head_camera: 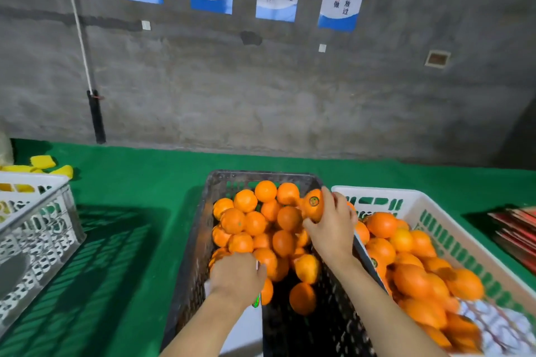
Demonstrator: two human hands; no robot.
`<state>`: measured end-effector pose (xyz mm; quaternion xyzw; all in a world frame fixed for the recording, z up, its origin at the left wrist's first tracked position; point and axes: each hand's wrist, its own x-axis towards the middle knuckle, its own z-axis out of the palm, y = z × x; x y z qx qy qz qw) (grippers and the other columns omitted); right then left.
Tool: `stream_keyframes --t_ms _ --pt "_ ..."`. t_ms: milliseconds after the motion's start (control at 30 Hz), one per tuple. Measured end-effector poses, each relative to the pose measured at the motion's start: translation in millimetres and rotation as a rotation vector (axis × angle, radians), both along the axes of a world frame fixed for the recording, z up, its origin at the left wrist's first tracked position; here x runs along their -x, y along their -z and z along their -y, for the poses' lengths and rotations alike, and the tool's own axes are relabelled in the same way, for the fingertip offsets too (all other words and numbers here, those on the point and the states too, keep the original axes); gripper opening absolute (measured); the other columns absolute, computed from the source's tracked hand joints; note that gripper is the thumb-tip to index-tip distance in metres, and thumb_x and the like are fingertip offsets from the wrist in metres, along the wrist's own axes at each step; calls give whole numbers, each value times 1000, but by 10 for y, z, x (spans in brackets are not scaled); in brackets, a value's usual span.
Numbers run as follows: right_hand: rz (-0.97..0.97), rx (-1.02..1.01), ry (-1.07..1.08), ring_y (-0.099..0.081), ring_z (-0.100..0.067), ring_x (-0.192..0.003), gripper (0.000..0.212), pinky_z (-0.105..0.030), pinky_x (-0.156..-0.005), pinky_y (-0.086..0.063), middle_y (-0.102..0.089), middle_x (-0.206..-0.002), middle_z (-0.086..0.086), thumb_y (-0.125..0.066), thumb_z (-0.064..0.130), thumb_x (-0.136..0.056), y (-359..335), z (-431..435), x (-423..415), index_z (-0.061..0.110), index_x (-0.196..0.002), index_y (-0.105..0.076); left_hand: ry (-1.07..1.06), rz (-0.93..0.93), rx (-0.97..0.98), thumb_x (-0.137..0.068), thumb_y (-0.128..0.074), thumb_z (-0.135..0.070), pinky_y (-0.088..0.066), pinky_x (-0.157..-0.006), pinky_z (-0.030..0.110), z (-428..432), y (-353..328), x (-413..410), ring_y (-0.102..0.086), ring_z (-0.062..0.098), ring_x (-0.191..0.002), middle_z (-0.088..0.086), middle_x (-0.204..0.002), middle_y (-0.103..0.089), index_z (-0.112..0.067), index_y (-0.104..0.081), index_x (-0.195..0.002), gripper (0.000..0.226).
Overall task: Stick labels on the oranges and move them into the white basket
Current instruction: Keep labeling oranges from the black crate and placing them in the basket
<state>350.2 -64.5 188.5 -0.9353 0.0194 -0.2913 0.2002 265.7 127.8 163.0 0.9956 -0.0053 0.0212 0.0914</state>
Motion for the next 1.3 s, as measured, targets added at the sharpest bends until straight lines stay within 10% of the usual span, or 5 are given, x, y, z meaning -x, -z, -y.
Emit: stream_keyframes --t_ms 433,567,733,1000,1300 --pt "-325 -76 472 -20 -38 -146 62 -56 -117 -17 -34 -154 -17 -59 30 -92 -96 431 105 19 -149 -36 -109 267 75 -107 -16 -39 -49 -66 28 22 -117 2 -69 17 -89 -5 -101 -68 -24 -53 -118 41" --pt "-23 79 37 -42 -34 -133 43 -49 -108 -34 -53 -138 -12 -58 18 -90 -32 127 164 13 -133 -58 -19 227 -47 -105 -21 -24 -42 -63 31 32 -117 -5 -64 20 -94 2 -118 -56 -17 -39 -134 34" --pt "49 -136 -522 -55 -14 -115 28 -33 -98 -45 -66 -121 4 -50 25 -103 11 -372 301 17 -123 -68 -128 270 263 -105 -27 -34 -37 -57 33 3 -162 -2 -65 22 -77 -3 -79 -60 -22 -43 -107 21" --pt "-50 40 -602 -53 -13 -116 34 -32 -98 -42 -63 -123 7 -53 41 -102 113 -356 351 22 -127 -67 -38 230 536 -107 -31 -33 -40 -60 41 -16 -121 -69 -60 29 -78 -5 -69 -46 -23 -43 -88 25" --pt "-55 -53 -675 -62 -5 -105 35 -25 -85 -51 -71 -114 11 -62 47 -95 154 -389 359 22 -117 -75 45 193 607 -107 -38 -24 -50 -66 40 -41 -145 -25 -62 19 -78 1 -93 -69 -23 -54 -139 36"
